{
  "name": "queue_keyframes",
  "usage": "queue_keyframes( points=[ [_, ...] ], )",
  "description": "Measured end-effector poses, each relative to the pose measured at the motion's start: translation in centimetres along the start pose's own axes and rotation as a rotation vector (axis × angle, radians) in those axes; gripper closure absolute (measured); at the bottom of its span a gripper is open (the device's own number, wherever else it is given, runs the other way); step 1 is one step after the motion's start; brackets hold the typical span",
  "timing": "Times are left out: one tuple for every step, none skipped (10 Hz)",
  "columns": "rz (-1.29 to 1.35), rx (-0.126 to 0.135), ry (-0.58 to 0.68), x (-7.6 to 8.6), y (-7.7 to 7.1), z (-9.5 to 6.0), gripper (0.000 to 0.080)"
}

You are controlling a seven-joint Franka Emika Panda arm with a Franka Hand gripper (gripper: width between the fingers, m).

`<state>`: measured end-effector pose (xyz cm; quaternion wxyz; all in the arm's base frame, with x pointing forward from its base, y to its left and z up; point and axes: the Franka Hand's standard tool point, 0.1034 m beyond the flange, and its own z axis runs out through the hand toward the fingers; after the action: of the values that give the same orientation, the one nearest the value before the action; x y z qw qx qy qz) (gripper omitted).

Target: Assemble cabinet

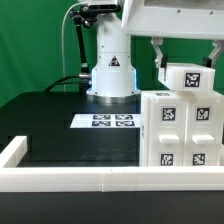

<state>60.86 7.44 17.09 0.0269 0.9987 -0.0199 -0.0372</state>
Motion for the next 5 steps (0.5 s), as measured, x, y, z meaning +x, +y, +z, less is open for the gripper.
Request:
queue_keyframes(
  points=[
    [-0.001, 0.001, 0.011, 0.16, -0.1, -0.04, 0.024],
    [-0.001, 0.002, 0.015, 0.23, -0.16, -0.06, 0.024],
    [-0.001, 0.002, 0.016, 0.25, -0.16, -0.07, 0.024],
    [-0.001, 0.002, 0.016, 0.25, -0.16, -0.08, 0.024],
    [-0.001, 0.002, 0.016, 0.25, -0.16, -0.07, 0.024]
  ],
)
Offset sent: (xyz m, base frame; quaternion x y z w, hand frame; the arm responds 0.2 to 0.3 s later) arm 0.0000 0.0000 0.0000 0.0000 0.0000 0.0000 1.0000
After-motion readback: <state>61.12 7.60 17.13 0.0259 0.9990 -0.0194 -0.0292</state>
